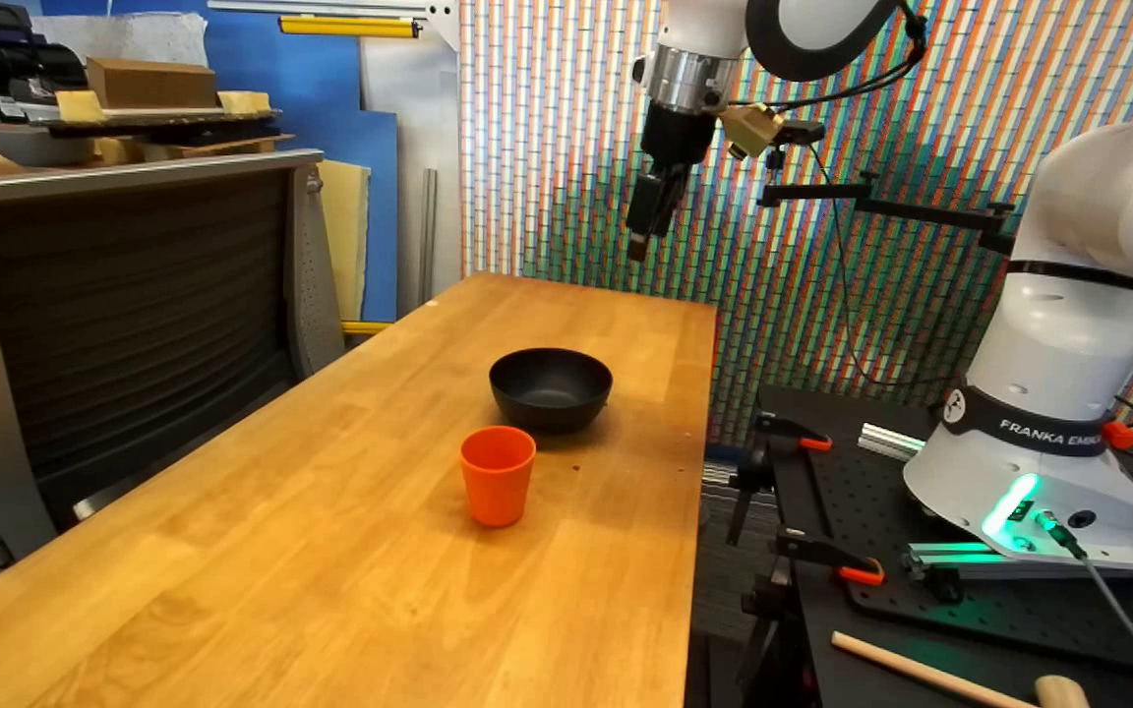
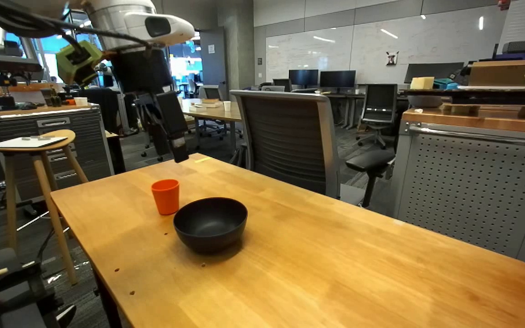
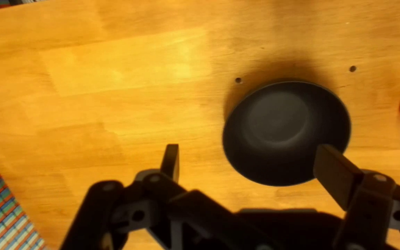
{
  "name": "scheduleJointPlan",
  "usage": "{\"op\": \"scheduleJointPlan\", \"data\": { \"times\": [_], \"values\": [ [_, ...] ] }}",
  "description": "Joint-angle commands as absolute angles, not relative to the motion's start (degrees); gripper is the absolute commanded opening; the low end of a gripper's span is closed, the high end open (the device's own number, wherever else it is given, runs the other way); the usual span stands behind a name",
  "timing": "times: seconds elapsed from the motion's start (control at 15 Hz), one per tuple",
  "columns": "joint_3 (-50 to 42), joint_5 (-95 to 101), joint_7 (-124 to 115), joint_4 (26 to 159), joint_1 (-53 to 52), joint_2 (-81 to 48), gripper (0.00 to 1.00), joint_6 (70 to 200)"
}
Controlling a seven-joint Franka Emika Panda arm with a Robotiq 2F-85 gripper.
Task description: Put the orange cup in the black bowl
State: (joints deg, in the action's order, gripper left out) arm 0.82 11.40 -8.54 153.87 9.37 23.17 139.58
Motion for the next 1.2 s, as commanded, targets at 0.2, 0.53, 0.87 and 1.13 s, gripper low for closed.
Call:
{"op": "scheduleJointPlan", "data": {
  "times": [0.2,0.53,0.87,1.13],
  "values": [
    [6.5,-4.4,-10.7,144.1,-4.5,5.8,1.0,145.9],
    [8.2,-1.6,-11.2,135.6,-7.0,-7.8,1.0,149.5],
    [6.5,-0.1,-11.2,130.2,-7.9,-18.7,0.75,150.8],
    [5.7,0.1,-10.2,127.8,-8.0,-22.3,0.5,151.0]
  ]
}}
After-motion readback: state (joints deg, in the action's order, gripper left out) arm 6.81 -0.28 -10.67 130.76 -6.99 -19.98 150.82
